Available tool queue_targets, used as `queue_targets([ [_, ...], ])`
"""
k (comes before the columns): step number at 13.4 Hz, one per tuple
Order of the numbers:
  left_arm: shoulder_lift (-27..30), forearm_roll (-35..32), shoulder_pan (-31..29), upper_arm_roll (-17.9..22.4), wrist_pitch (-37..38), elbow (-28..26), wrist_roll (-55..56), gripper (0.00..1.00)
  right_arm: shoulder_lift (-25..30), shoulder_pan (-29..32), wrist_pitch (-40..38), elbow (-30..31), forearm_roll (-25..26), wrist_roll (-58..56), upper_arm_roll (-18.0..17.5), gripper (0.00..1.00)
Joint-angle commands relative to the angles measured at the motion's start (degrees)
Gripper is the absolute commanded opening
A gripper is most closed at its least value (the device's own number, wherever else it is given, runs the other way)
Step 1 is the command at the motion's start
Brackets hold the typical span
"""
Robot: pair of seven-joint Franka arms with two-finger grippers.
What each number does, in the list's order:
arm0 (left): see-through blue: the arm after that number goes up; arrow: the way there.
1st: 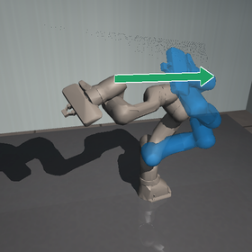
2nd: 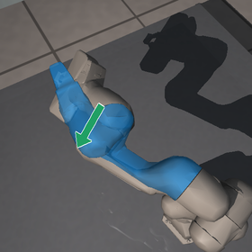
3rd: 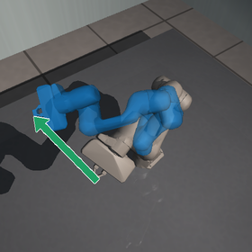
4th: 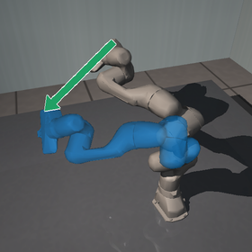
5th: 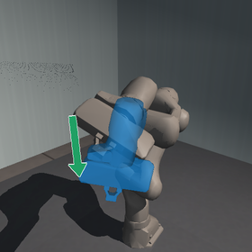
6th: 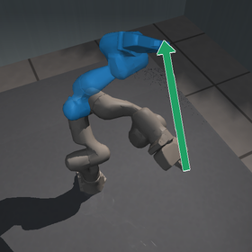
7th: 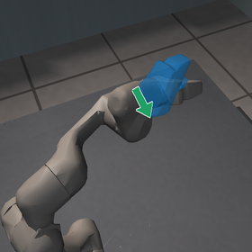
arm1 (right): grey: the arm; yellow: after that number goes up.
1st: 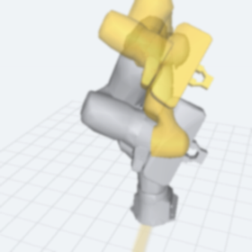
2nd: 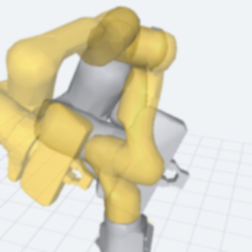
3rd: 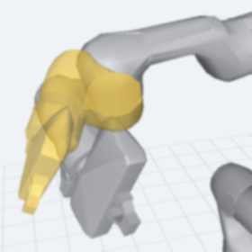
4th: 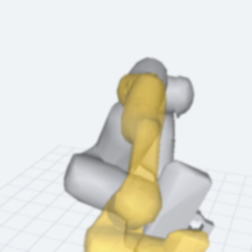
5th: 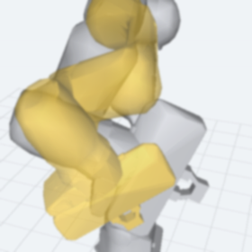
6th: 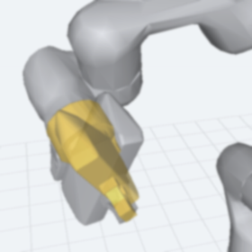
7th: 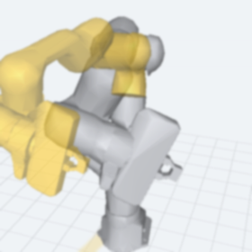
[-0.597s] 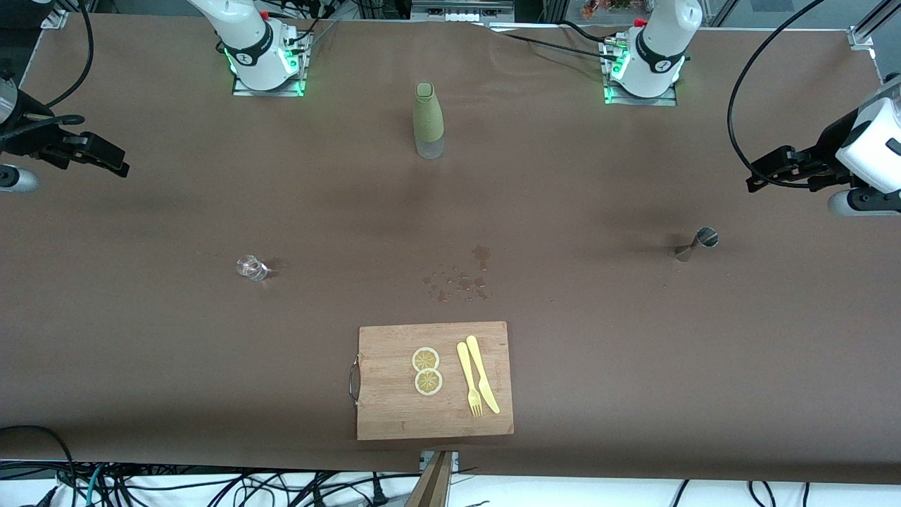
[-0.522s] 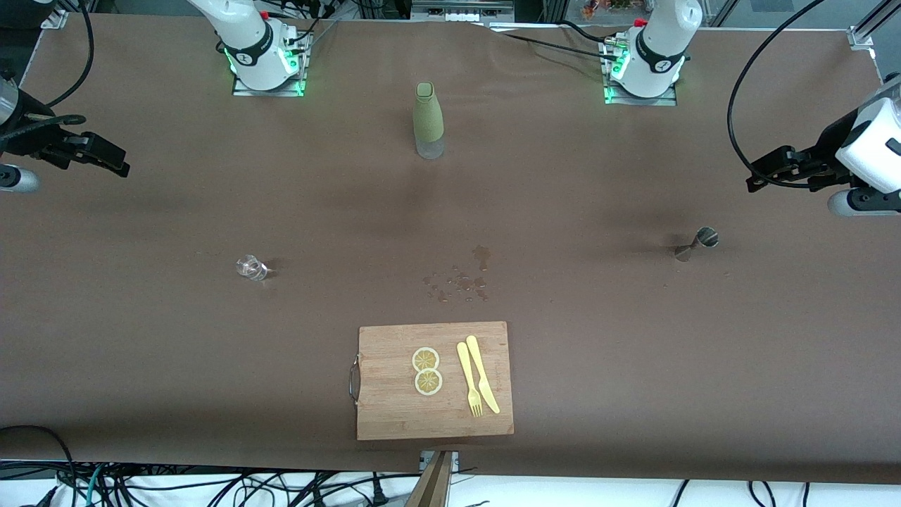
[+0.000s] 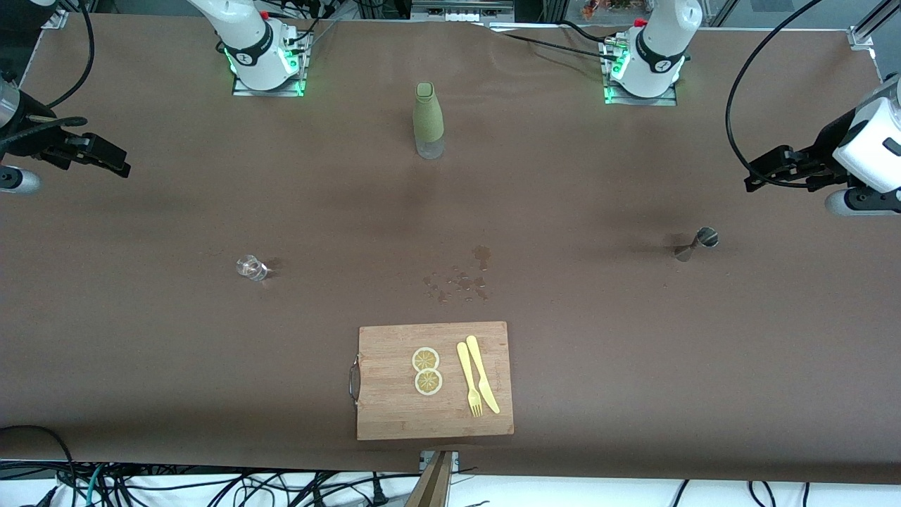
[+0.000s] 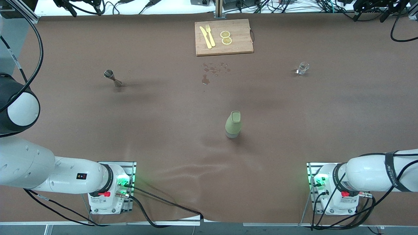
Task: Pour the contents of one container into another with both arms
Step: 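Move the left gripper to the steel jigger while the right gripper approaches the glass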
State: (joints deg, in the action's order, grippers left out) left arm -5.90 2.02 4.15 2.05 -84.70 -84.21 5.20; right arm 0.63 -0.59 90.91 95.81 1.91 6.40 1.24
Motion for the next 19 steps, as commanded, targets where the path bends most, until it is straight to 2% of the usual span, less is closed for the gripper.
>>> queue_targets([
  [1, -1.0, -1.1, 0.6, 0.1, 0.3, 1.8, 0.1, 1.0, -1.2, 0.3, -1.3, -1.5, 0.5, 0.2, 0.4, 1.0],
  [8, -2.5, -0.9, -1.9, 0.5, 1.5, 1.9, -0.1, 1.0, -2.0, 0.0, -0.6, -1.5, 0.1, 0.1, 0.1, 1.0],
  [11, -4.2, -0.8, -7.1, 0.4, 2.5, 1.3, -2.9, 1.0, -2.7, -0.1, -1.2, -1.4, 0.0, 0.1, 0.0, 1.0],
  [13, -4.2, -0.2, -13.3, 0.4, 5.3, 1.5, -14.7, 1.0, -3.4, -0.1, -1.0, -1.4, 0.0, 0.1, 0.0, 1.0],
  [17, -5.2, 8.9, -26.4, 0.8, 8.7, 0.1, -37.4, 1.0, -4.5, 0.0, -0.5, -1.5, -0.1, -2.9, 0.0, 1.0],
  [18, -5.3, 11.5, -28.3, 2.5, 10.4, -0.6, -42.5, 1.0, -4.7, 0.1, -0.4, -1.5, -0.5, -7.5, 0.1, 1.0],
  [19, -5.8, 14.0, -28.8, 5.5, 12.8, -1.6, -47.0, 1.0, -5.4, 0.2, -0.4, -1.5, -3.0, -12.8, 0.3, 1.0],
])
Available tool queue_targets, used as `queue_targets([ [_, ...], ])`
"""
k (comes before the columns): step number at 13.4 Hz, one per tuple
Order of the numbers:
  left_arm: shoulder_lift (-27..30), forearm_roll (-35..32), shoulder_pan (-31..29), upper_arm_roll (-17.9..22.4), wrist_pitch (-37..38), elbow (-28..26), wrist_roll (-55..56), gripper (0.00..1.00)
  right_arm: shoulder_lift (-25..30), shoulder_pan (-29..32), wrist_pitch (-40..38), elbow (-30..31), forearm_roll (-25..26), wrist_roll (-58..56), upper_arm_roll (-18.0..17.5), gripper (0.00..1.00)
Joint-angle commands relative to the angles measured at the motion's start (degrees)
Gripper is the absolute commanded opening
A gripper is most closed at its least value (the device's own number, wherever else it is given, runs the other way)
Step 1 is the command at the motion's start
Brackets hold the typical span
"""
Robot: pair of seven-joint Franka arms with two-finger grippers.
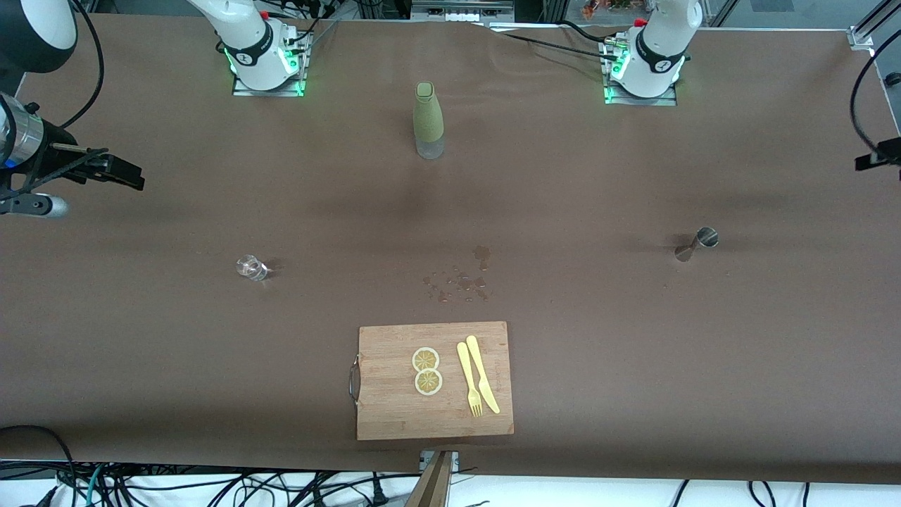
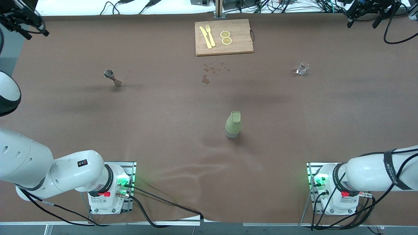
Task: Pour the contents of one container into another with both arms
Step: 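Move the left gripper to the steel jigger while the right gripper approaches the glass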
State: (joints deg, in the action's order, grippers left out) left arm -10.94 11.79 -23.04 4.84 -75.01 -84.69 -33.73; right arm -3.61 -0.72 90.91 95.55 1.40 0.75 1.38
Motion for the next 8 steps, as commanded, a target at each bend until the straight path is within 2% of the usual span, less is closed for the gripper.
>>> queue_targets([
  [1, -1.7, 6.6, -1.7, 6.6, 4.9, -2.2, -12.6, 1.0, -1.6, 0.8, -0.6, -1.2, -5.2, -13.4, 0.6, 1.0],
  [3, -4.9, 11.1, -1.7, 12.5, 5.7, -4.3, -23.6, 1.0, -3.9, 1.9, -0.5, -1.2, -9.2, -26.5, 2.0, 1.0],
  [5, -10.6, 18.6, -1.7, 17.5, 5.7, -5.5, -36.4, 1.0, -5.5, 2.6, -0.3, -1.2, -11.8, -37.6, 3.2, 1.0],
  [8, -19.8, 29.6, -2.0, 21.6, 7.6, -5.6, -56.1, 1.0, -8.4, 5.0, 0.3, -1.2, -15.6, -54.9, 3.4, 1.0],
])
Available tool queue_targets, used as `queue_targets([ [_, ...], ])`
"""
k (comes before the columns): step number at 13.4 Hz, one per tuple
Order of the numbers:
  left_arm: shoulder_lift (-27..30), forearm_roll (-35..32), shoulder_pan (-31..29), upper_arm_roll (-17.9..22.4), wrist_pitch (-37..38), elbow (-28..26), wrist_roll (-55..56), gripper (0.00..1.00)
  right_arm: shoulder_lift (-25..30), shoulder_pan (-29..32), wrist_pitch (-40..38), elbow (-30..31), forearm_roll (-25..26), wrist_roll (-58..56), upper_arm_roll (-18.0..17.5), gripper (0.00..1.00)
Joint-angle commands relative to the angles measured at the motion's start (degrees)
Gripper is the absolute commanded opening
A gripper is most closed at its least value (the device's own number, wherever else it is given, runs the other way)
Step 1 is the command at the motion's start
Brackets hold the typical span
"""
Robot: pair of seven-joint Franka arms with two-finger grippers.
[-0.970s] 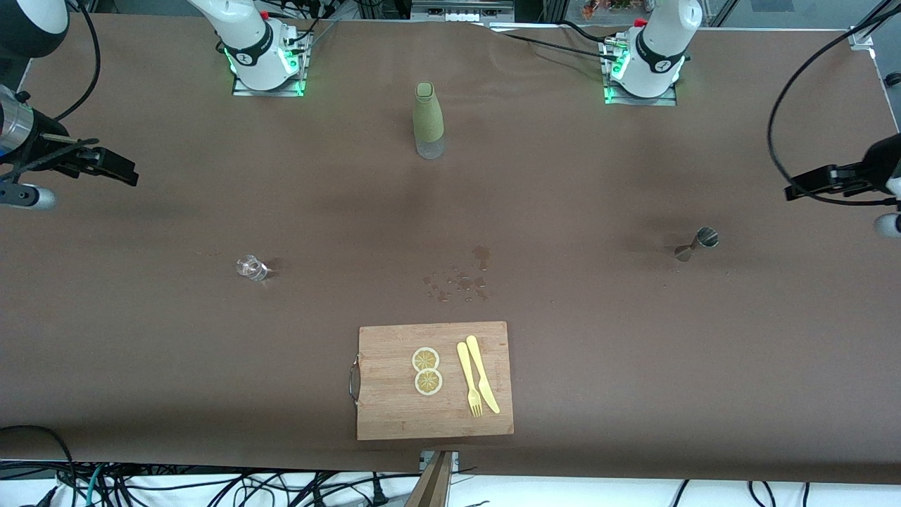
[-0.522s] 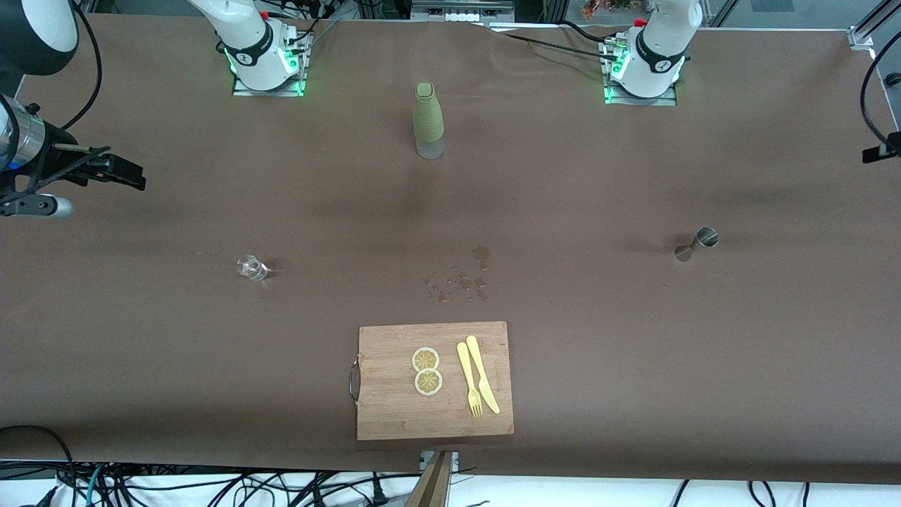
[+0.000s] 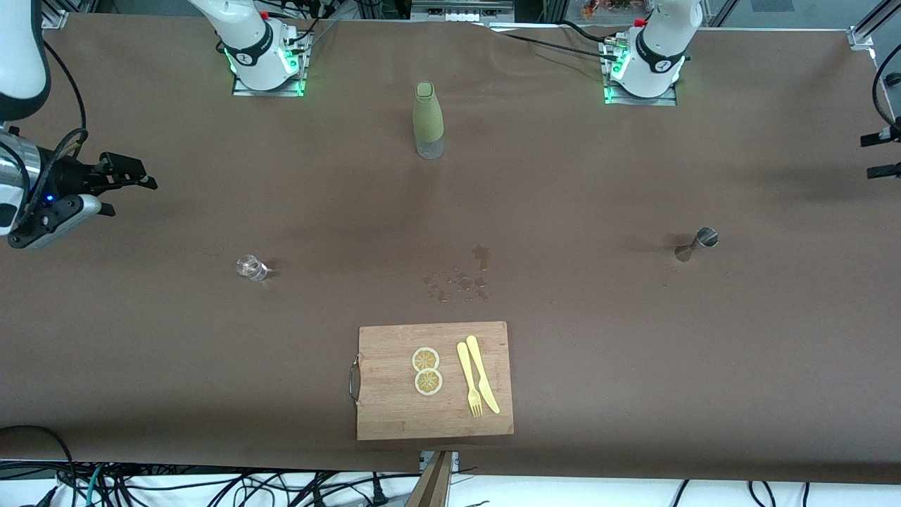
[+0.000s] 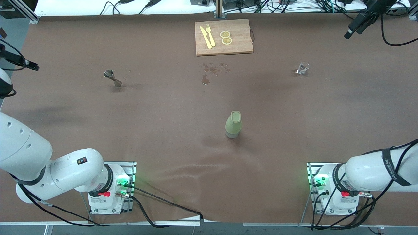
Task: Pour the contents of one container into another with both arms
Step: 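Move the left gripper to the steel jigger while the right gripper approaches the glass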
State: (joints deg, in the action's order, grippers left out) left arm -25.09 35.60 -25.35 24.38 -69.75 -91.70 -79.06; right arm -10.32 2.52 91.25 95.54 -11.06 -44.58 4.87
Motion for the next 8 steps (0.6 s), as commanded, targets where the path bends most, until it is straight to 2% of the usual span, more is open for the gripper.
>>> queue_targets([
  [1, -8.0, 8.4, 0.3, 2.8, 3.4, 1.4, -16.8, 1.0, -3.0, 3.2, 1.0, -1.1, -4.7, -15.1, -0.2, 1.0],
  [4, -15.1, 15.6, -0.7, 3.0, 4.8, 1.6, -35.9, 1.0, -7.7, 6.5, 4.5, -1.1, -9.4, -33.1, -0.2, 1.0],
  [8, -23.1, 23.0, -0.5, 2.7, 5.1, 2.1, -55.0, 1.0, -16.4, 10.6, 8.0, -1.1, -22.6, -55.5, -0.2, 1.0],
])
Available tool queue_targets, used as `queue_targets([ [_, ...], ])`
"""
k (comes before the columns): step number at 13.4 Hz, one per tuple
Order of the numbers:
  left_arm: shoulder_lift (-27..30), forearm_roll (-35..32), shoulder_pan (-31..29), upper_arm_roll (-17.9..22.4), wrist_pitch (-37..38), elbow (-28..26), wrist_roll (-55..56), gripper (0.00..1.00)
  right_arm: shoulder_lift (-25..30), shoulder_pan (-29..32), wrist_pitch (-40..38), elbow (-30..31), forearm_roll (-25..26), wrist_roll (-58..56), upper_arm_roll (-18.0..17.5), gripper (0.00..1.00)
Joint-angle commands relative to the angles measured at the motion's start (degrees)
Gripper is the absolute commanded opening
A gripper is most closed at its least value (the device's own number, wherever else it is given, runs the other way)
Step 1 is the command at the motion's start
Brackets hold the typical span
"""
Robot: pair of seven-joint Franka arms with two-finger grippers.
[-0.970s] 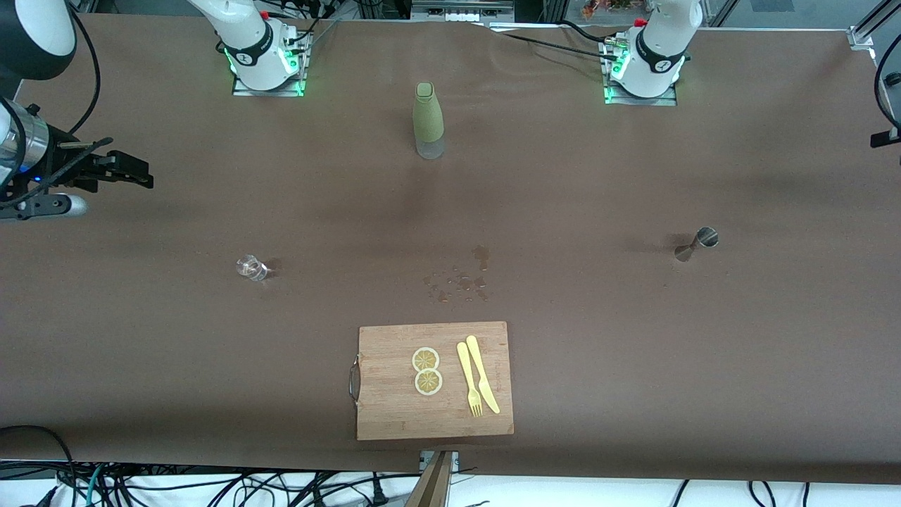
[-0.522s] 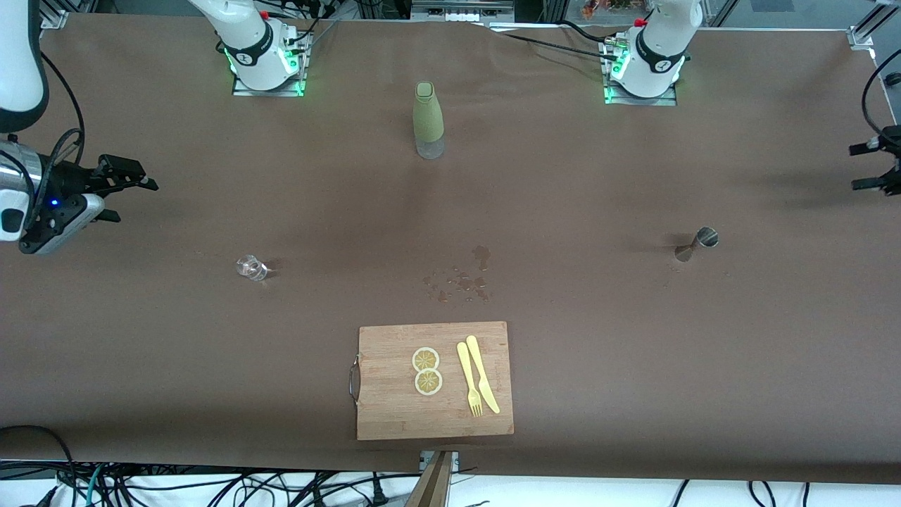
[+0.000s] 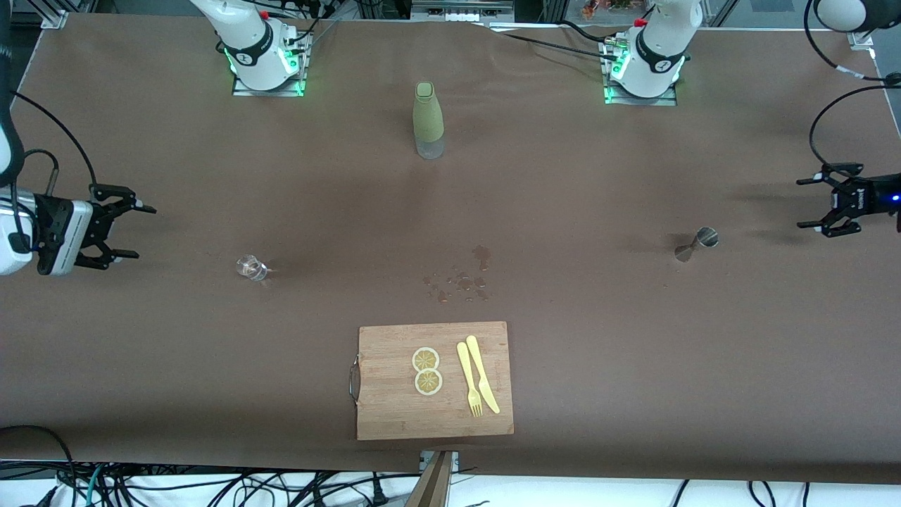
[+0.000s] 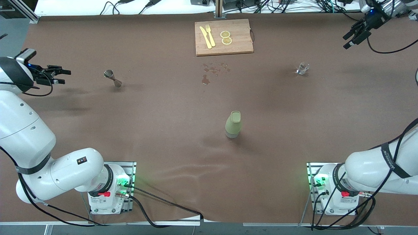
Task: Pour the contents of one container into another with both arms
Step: 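Move the left gripper to the steel jigger while the right gripper approaches the glass, then grasp the steel jigger with the left gripper while the right gripper grasps the glass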
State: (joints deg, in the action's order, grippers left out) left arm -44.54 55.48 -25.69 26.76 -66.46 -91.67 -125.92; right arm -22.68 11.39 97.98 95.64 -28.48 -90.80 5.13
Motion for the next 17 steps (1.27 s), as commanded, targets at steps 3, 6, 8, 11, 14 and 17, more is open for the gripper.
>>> queue_targets([
  [3, -10.6, 10.3, 0.5, -0.9, 1.8, 2.6, -19.0, 1.0, -9.4, 3.0, 1.2, -0.9, -14.6, -24.8, -0.5, 1.0],
  [6, -13.8, 12.8, 1.2, -4.3, 1.8, 2.7, -24.2, 1.0, -14.9, 3.7, 0.7, -0.5, -22.1, -35.9, -0.6, 1.0],
  [8, -14.1, 13.4, 2.7, -4.4, 1.3, 2.7, -26.4, 1.0, -17.6, 3.7, 0.5, 0.2, -26.0, -40.9, -0.6, 1.0],
  [11, -16.3, 13.9, 4.2, -6.1, 1.2, 2.8, -26.3, 1.0, -22.9, 3.7, -0.3, 0.5, -32.9, -49.0, -0.6, 1.0],
  [14, -16.7, 14.3, 5.9, -7.0, 1.1, 2.8, -25.9, 1.0, -26.1, 3.7, -2.4, 1.1, -35.5, -51.1, -0.9, 1.0],
  [17, -17.6, 15.6, 7.4, -7.2, 1.1, 2.8, -25.8, 1.0, -28.6, 3.6, -3.7, 1.0, -38.1, -53.7, -1.1, 1.0],
])
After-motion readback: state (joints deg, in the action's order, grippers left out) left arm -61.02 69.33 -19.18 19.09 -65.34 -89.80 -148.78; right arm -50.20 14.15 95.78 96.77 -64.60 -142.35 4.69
